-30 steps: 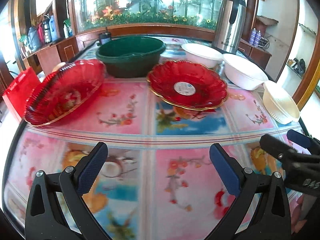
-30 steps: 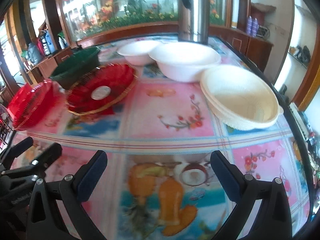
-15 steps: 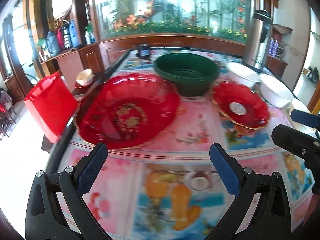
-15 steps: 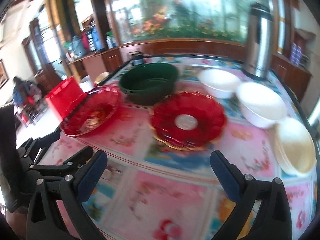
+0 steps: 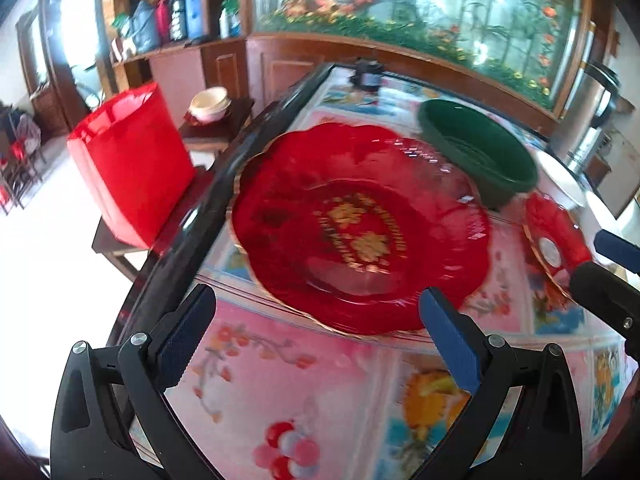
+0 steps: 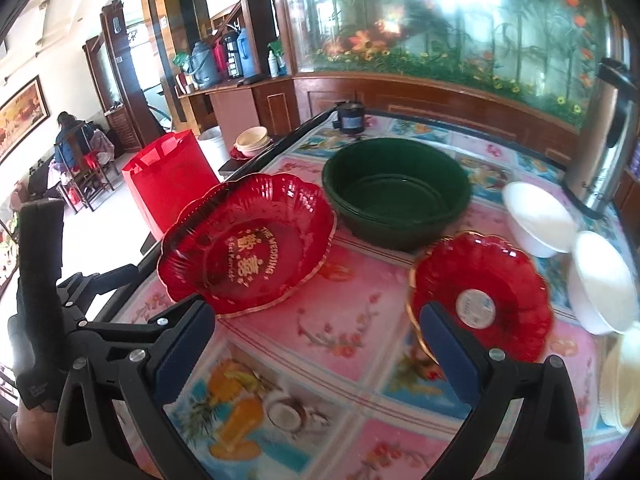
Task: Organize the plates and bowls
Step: 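Grasp the rim of the large red plate with the right gripper and lift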
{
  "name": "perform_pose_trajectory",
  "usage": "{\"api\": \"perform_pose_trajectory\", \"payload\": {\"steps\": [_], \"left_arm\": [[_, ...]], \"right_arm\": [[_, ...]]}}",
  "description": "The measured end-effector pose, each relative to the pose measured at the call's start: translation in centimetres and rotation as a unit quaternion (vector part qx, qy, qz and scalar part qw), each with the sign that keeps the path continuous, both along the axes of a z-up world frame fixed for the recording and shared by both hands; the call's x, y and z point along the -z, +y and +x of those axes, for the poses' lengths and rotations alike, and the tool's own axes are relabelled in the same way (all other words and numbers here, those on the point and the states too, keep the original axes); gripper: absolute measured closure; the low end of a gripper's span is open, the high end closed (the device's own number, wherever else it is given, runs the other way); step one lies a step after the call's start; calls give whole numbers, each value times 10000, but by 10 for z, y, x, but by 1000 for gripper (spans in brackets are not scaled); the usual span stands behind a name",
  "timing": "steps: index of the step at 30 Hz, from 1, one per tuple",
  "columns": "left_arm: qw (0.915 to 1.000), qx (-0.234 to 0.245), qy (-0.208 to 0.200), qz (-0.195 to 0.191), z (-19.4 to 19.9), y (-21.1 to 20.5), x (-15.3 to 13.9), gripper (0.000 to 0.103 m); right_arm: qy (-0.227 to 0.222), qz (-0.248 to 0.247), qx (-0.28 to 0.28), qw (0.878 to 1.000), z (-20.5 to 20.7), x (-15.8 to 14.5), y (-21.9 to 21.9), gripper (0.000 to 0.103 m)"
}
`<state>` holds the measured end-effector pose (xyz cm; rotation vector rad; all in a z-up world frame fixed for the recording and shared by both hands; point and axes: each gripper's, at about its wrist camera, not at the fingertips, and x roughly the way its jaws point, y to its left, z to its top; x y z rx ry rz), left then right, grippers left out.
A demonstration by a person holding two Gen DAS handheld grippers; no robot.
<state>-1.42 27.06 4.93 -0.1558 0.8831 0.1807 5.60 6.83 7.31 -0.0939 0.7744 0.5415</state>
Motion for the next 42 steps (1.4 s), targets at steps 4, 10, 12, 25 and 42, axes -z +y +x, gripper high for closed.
{"api": "perform_pose_trajectory", "payload": {"steps": [4,10,12,25,42], "left_arm": [[9999,-99,14,46,8,17,0,0],[9998,-81,138,148,23,31,4,0],[9997,-91,167,154,27,34,5,0],[9997,76,142,-206,54,50,0,0],[9966,219,699,-365,83,58,14,32]], "right_arm": [[166,-38,-38,9998,15,8,9,2],[416,-20,-85,9991,29,15,18,8],[433,-52,-90,9990,32,14,20,8],[771,-7,-48,9970,58,24,23,18],[1035,51,-8,9946,81,33,23,51]]}}
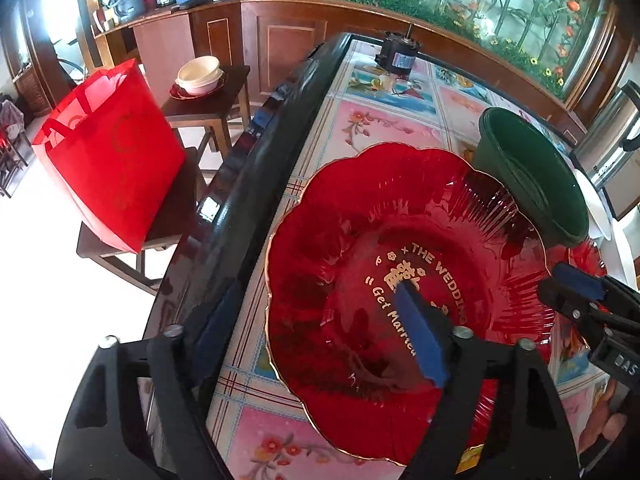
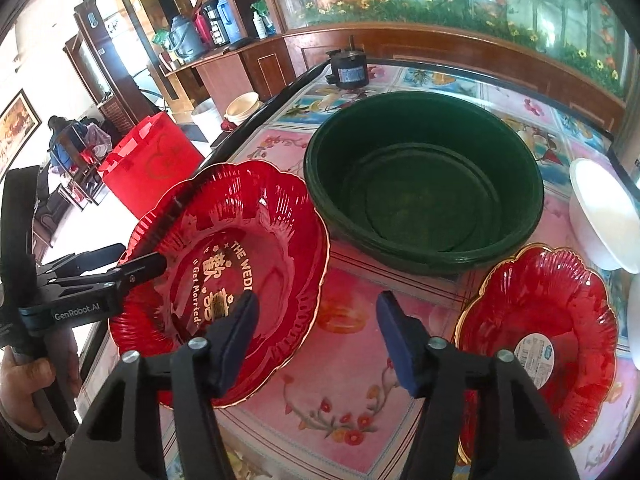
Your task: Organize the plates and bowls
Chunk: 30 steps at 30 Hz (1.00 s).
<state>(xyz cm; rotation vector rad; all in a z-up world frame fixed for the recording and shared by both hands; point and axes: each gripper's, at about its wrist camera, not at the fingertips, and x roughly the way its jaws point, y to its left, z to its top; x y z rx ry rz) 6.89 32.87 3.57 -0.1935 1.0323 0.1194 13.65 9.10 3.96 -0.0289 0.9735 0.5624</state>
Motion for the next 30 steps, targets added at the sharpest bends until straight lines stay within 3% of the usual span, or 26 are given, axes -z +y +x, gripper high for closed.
{"api": "perform_pose_trajectory", "payload": {"steps": [2,3,5,7,19,30], "left_arm": [[10000,29,42,12,1,-1,1,57],[9999,-8,51,88,1,0,2,61],[9998,-7,27,183,0,1,2,81],[9998,-100,12,172,-2,6,1,88],[9999,-48,-141,13,-24,3,-10,88],[9988,-24,-476,57,-87,4,-37,89]], "right_arm": [[49,-5,-38,10000,3,1,1,65],[63,-32,-68,10000,4,2,3,69],[45,-81,-131,9999,4,4,5,83],[58,-131,-161,9998,4,6,7,88],[-153,-156,-280,9994,-13,-5,1,88],[-334,-18,-528,9980,-59,-19,-2,88]]}}
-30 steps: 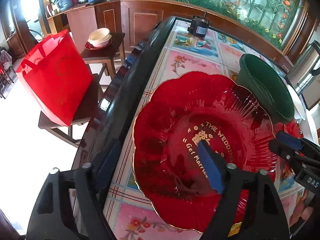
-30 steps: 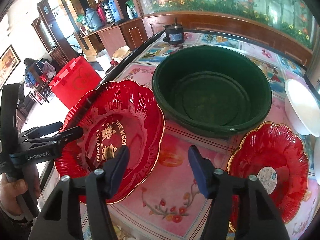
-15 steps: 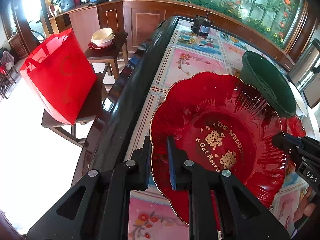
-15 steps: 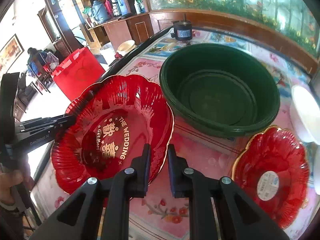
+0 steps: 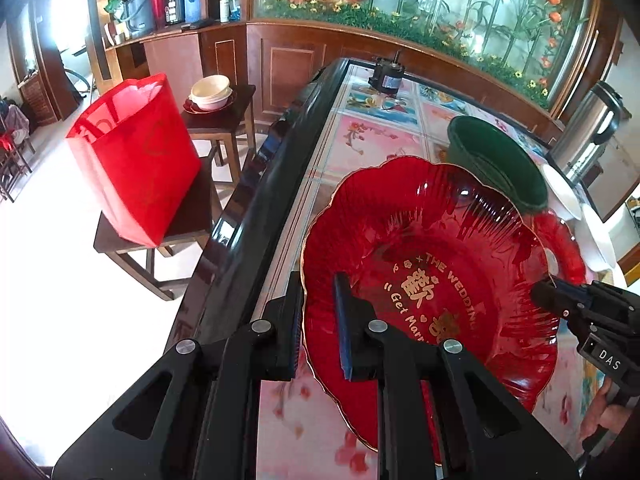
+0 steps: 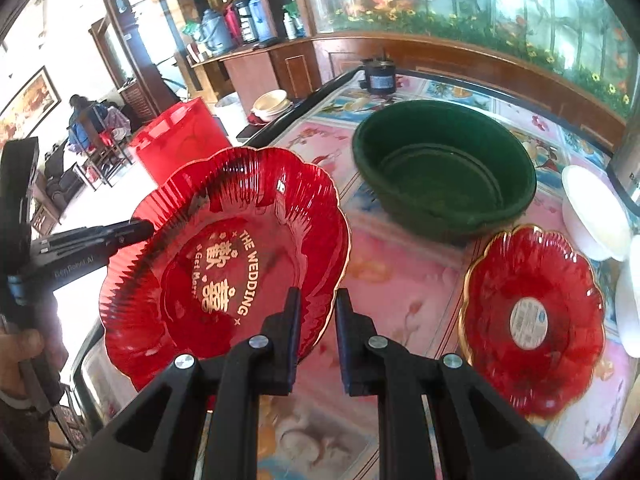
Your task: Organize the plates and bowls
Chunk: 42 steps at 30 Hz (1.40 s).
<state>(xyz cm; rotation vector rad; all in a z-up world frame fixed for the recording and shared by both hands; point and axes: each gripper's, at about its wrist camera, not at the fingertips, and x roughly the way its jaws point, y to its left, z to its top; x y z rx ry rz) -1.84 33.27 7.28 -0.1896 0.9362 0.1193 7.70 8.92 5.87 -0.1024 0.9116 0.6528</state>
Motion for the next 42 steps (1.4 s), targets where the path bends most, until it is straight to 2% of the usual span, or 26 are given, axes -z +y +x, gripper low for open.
{"api": "perform_pose_trajectory", "payload": {"steps": [5,13,21,31,33,34,35,36,37,42], "left_arm": [[10000,-26,-57,41,-41,-1,3,89],[9999,-62,-70,70,-75,-10,17,89],[9999,-111,-57,47,-87,-13,33,89],[9993,-195,-134,294,-91,-18,38,88],[9996,-196,-123,178,-91,-16,39,81],[9997,-185,-112,110,-90,-14,39,67],[9997,-185,-101,97,-91,-13,39,45],[9997,-186,-109,93,-91,-12,39,37],[9996,-205,-155,86,-92,-11,38,32],[9992,-308,-211,142,-94,-9,33,32]], "right_arm": [[48,67,-158,9998,-29,3,-2,86],[202,12,-249,9995,-53,19,-1,85],[316,-113,-218,9992,-61,34,0,85],[338,-83,-204,9992,-63,36,-2,85],[332,-149,-194,9991,-64,38,-1,83],[307,-173,-177,9992,-65,39,0,77],[310,-206,-168,9992,-65,40,-1,70],[325,-199,-164,9991,-65,40,-1,67],[331,-174,-161,9992,-65,40,-2,62],[320,-152,-148,9993,-67,36,-8,57]]}}
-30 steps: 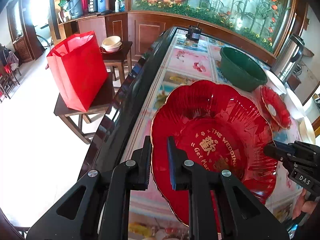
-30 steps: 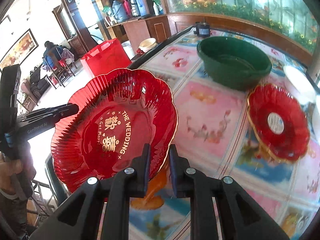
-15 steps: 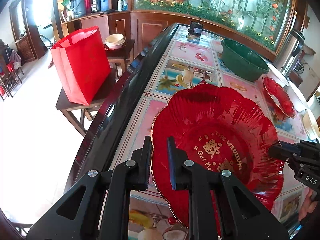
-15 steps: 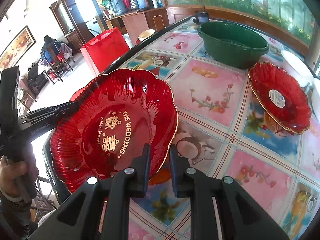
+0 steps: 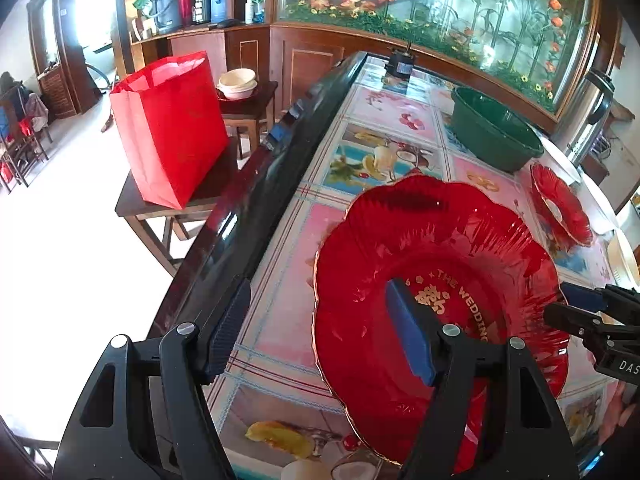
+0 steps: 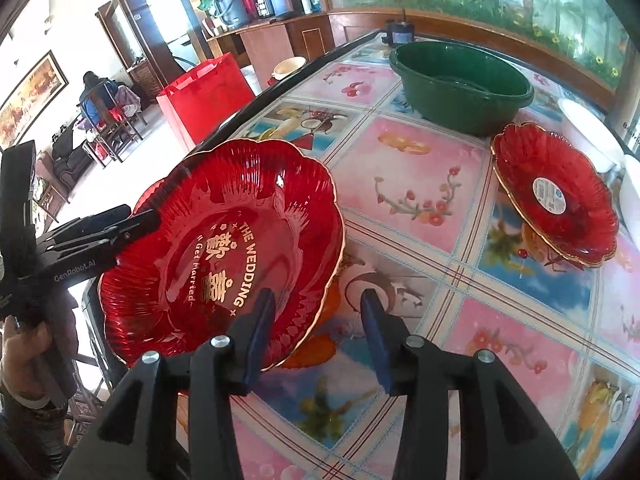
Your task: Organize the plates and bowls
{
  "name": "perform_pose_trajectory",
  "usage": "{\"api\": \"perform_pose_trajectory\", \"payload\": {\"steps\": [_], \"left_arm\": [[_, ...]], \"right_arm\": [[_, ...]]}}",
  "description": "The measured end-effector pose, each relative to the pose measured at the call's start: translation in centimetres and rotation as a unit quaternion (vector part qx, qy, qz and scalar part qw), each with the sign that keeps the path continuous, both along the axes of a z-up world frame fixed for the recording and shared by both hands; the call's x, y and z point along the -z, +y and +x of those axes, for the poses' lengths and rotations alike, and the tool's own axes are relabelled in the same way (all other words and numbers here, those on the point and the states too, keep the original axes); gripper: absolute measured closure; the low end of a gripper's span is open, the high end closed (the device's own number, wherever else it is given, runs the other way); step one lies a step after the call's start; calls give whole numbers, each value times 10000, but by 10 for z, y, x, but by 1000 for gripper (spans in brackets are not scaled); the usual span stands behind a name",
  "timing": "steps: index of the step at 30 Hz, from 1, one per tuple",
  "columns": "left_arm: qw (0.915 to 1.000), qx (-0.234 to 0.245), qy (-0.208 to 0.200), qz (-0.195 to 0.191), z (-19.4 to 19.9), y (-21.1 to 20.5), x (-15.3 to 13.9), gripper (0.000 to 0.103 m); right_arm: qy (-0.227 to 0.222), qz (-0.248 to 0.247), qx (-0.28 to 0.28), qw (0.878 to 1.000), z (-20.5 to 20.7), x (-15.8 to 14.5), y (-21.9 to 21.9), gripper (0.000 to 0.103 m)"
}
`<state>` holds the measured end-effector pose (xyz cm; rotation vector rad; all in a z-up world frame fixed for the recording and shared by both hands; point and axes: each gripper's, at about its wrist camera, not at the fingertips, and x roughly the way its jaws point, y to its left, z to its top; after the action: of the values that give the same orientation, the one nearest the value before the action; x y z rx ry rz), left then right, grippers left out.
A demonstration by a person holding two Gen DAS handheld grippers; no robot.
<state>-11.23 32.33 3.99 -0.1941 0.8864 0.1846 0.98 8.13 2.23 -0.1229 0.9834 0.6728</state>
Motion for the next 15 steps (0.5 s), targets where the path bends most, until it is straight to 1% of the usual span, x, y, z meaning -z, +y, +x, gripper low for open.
{"api": "perform_pose_trajectory", "payload": {"steps": [4,10,15], "left_arm": [[10000,12,-31,75,-2,-3,-4,32],[9995,57,-236,226,-5,-15,-19,32],[9991,159,-316,242,-1,-28,-27,32]], "right_arm": [[-10,70,16,10000,-1,-4,-4,53],[-94,91,59,9999,-3,-10,-10,50],[-122,155,80,9998,-4,-14,-14,47]]}}
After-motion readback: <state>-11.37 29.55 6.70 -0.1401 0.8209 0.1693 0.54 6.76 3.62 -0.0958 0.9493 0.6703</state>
